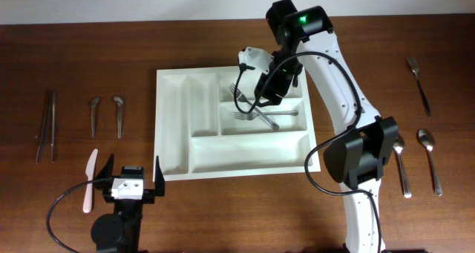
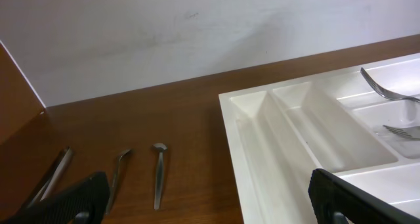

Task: Pack container
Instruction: 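Carry the fork into the same compartment beside the first fork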

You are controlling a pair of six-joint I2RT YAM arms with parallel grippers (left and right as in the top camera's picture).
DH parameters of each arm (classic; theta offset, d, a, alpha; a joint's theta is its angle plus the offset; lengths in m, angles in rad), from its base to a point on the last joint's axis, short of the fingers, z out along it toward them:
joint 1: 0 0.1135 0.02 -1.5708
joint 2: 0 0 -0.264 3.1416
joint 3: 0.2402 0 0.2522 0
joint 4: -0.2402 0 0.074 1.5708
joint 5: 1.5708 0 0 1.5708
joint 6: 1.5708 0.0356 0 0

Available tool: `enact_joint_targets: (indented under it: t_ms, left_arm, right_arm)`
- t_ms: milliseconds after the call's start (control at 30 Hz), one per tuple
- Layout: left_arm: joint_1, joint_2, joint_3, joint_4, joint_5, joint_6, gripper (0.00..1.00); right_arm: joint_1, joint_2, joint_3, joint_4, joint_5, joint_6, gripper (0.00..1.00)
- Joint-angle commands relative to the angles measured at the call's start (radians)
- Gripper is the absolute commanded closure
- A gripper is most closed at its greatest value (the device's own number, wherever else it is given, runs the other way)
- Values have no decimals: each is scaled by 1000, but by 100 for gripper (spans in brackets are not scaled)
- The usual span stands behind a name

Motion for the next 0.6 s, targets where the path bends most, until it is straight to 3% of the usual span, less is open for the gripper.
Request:
enact_joint_targets:
  t_ms: [0,200,567]
  left_arm:
    - [4,-8,-6,0,-8,16,1]
    - [4,-8,-6,0,-8,16,1]
    - [4,-8,-6,0,-8,16,1]
  right_arm:
    - [-2,13,-6,15,-25,11,13]
    - [-1,62,-6,83,-48,42,1]
    - [14,117,-6,210,-137,121,0]
